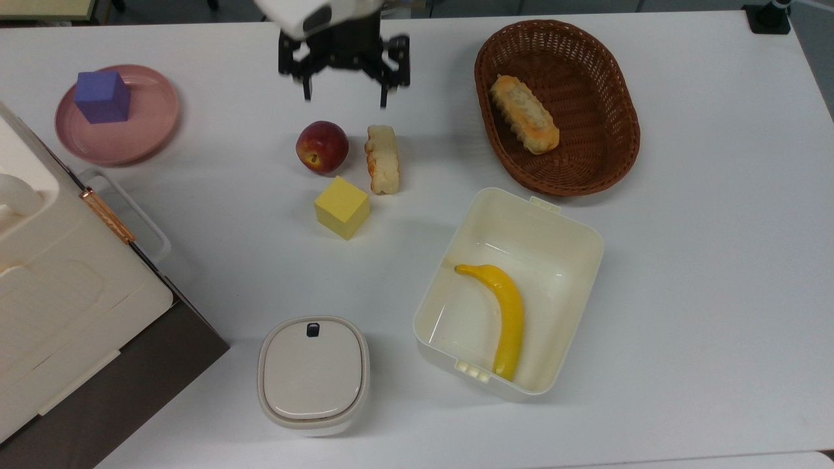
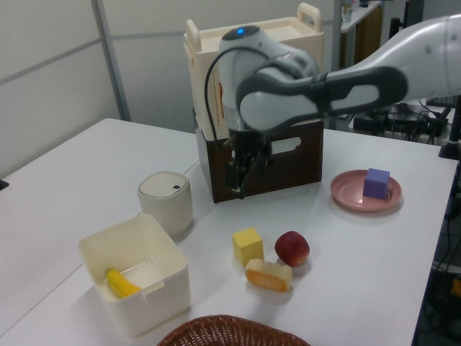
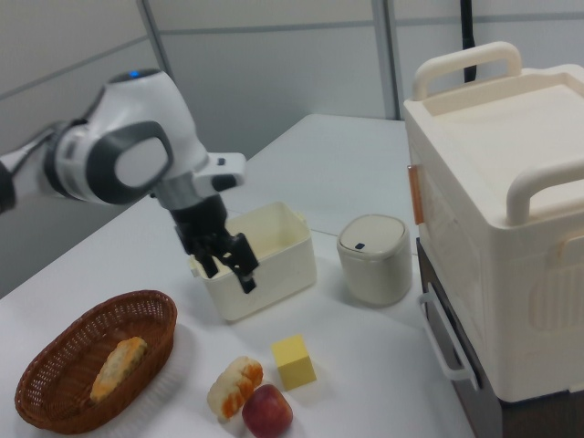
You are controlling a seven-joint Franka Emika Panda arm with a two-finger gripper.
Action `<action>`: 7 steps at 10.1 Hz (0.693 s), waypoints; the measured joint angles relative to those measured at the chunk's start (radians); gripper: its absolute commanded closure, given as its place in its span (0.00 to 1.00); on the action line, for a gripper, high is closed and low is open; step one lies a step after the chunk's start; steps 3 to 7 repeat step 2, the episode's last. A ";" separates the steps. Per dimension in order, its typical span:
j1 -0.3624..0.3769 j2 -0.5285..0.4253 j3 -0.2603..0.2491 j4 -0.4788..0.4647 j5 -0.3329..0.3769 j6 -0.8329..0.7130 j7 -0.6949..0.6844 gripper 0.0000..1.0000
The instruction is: Put the yellow cube on the table
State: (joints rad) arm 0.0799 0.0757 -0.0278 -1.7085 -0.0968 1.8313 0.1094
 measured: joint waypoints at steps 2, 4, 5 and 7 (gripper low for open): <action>0.006 -0.072 -0.003 0.000 0.000 -0.117 0.001 0.00; 0.006 -0.072 -0.003 0.000 0.000 -0.117 0.001 0.00; 0.006 -0.072 -0.003 0.000 0.000 -0.117 0.001 0.00; 0.006 -0.072 -0.003 0.000 0.000 -0.117 0.001 0.00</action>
